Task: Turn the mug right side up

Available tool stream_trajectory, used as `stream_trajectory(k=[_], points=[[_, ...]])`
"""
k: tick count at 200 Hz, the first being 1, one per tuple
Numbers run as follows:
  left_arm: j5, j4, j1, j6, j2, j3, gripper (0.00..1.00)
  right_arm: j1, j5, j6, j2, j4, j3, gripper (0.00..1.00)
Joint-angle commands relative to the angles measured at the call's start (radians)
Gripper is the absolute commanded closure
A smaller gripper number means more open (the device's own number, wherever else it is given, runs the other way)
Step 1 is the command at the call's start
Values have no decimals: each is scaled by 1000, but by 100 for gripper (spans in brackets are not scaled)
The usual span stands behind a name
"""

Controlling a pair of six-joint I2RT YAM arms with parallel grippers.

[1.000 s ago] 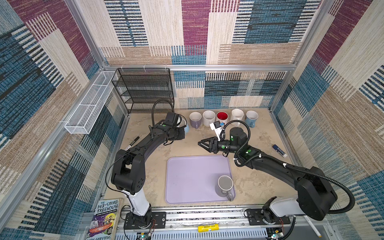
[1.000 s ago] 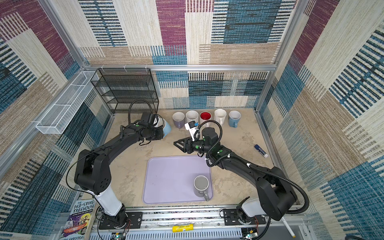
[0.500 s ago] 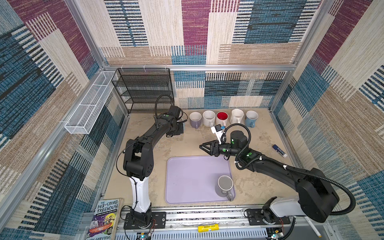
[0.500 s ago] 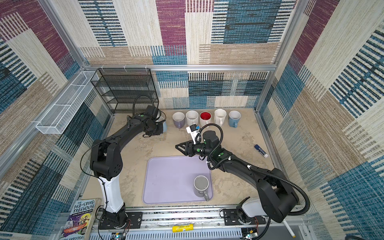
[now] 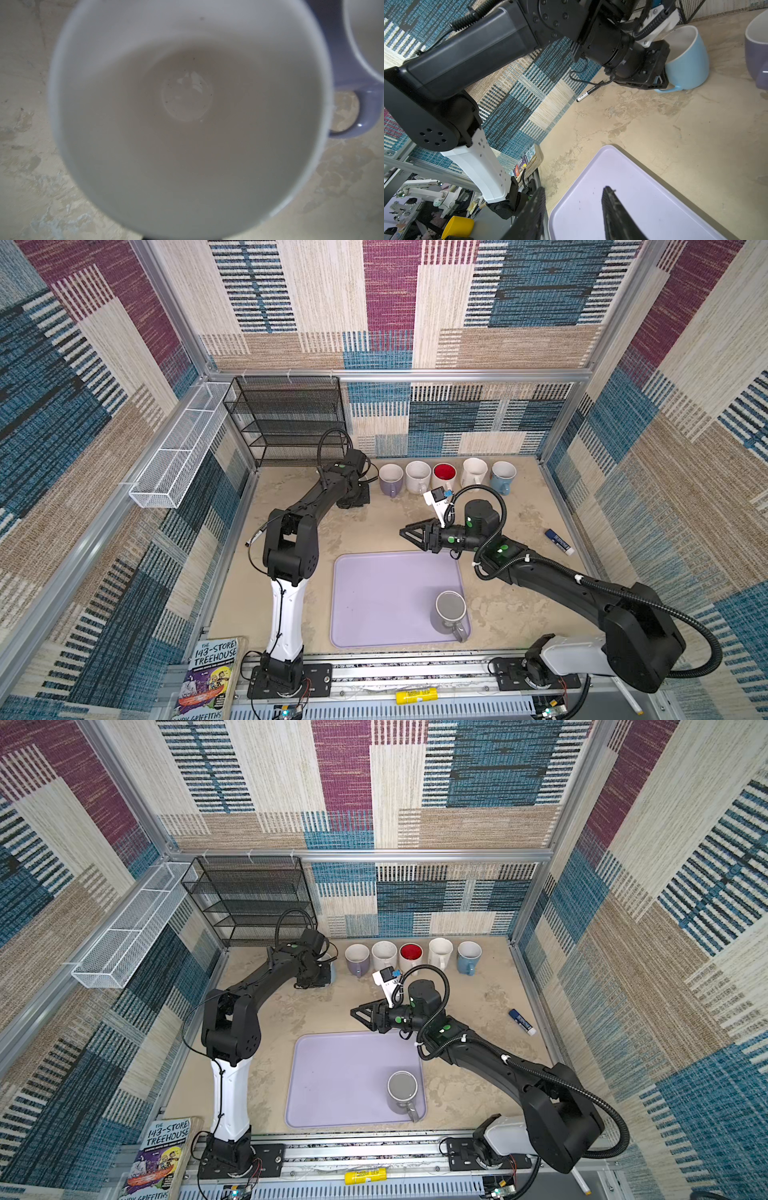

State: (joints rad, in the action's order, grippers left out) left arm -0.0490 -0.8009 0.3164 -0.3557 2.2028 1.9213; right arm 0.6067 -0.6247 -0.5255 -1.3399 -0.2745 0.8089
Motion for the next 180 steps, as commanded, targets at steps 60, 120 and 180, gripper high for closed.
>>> stream_trajectory(k=[60, 120, 180], points=[[-23, -46, -2, -5, 80, 136, 100, -2, 12, 24, 7, 14, 12, 53], [-12, -62, -1, 3, 102, 173, 97, -5, 14, 28, 13, 19, 9, 53], [4, -65, -1, 5, 103, 181, 89, -7, 10, 24, 18, 15, 4, 53]])
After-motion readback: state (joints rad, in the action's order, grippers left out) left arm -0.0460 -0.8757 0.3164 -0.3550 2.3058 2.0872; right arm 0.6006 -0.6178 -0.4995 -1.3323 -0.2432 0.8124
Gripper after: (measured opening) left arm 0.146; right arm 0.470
